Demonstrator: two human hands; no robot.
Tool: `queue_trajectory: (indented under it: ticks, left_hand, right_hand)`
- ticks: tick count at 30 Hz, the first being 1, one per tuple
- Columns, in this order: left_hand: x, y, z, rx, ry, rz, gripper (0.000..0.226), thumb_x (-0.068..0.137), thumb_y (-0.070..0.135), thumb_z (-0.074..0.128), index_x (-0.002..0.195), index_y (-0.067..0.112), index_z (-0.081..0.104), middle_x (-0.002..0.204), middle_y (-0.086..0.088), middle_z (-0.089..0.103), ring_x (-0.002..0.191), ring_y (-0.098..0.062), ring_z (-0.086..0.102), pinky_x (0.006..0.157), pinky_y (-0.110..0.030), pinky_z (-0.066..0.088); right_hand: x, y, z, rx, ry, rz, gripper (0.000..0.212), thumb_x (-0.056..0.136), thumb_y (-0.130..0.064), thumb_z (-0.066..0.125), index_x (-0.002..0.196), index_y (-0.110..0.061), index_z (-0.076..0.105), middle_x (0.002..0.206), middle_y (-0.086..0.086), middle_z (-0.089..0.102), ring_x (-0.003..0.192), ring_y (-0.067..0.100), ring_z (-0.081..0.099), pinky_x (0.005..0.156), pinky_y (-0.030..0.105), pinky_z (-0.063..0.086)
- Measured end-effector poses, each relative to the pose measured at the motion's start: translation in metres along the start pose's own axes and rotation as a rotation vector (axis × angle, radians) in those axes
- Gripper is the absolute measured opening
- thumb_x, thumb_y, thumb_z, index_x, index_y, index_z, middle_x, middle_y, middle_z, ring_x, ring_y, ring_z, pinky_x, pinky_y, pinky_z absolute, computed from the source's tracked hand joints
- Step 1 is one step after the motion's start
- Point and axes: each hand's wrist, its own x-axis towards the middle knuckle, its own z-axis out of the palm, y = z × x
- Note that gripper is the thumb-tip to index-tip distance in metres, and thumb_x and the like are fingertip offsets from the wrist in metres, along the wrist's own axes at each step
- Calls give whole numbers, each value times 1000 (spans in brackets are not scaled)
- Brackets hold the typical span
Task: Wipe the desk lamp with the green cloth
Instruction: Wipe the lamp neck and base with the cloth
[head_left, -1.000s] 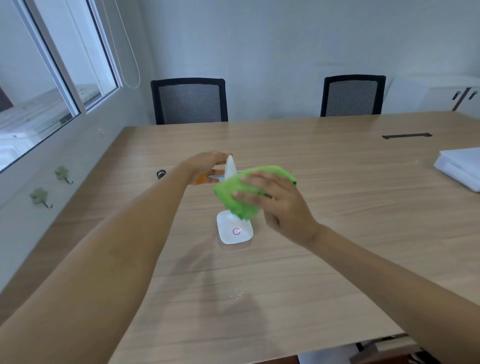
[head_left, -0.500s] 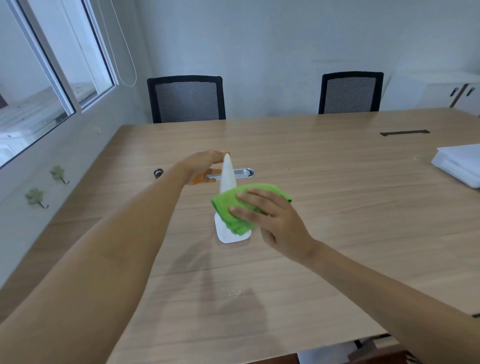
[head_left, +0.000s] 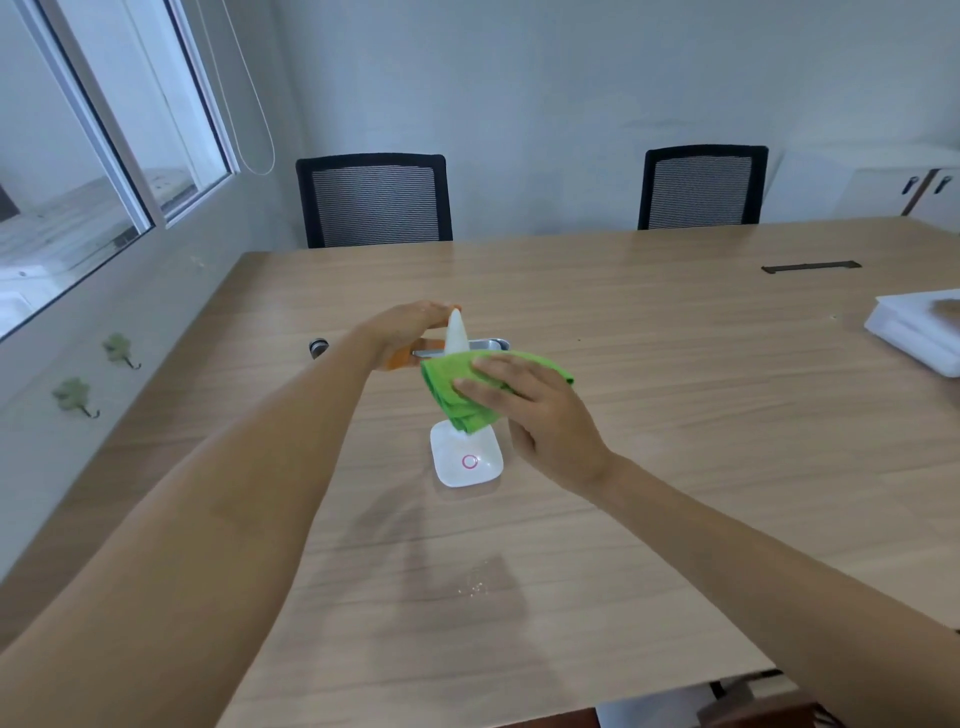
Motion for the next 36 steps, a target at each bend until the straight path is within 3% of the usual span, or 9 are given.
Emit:
queue_trajectory:
  ticks: [4,9,12,14,18,24,30,36]
  left_hand:
    - [-3,1,0,6,-4,-10,37,91,40,52,125,27,56,110,15,58,84,-8,58,80,-27,43]
    - [-5,-4,5,-95,24,9,41,91,45,51,128,28,54,117,12,55,85,-8,57,79,-26,46]
    - [0,-25,10,-127,85,6,45,90,51,47,128,29,53,132,8,54,105,-15,56,102,-36,45]
    - [0,-46,15,-6,138,-6,44,93,42,45,132,23,52,140,0,51,119,-22,52,109,-41,41]
    - [0,-105,28,431,165,51,43,97,20,44,139,11,47,143,-8,51,134,-26,45,104,-30,35]
    - [22,-179,31,808,64,89,77,87,43,59,151,18,25,159,-4,28,146,-22,27,118,-32,20]
    - [35,-205,29,881,49,157,77,87,47,58,151,18,27,160,-5,25,148,-21,21,122,-32,15]
    - [41,-211,21,905,14,157,81,83,53,59,151,23,25,161,-4,22,149,-20,20,123,-32,14]
  right_hand:
    - [-41,-7,-4,-24,41,-102,47,94,-6,24,128,-21,52,131,8,59,124,25,50,102,40,44]
    - [-69,11,8,-13,93,14,47,93,-6,24,128,-21,52,129,8,61,120,26,52,102,36,41]
    - [-77,28,33,-8,32,117,53,83,2,34,127,-22,51,125,10,63,116,26,52,99,36,41]
    - [-80,35,52,-2,-24,186,59,74,2,36,125,-22,52,122,11,65,112,27,55,95,36,41]
    - [-79,51,89,15,-88,317,64,64,0,34,119,-17,61,116,11,67,105,29,61,87,37,52]
    - [-67,67,131,14,-65,408,67,60,-4,27,116,-13,64,113,15,68,100,33,64,88,38,55]
    - [-57,79,161,104,-101,500,68,63,13,43,122,-16,60,125,15,62,113,34,59,97,41,50]
    - [-49,93,172,173,-367,418,70,67,-1,42,132,-25,49,140,8,53,121,32,53,101,42,47]
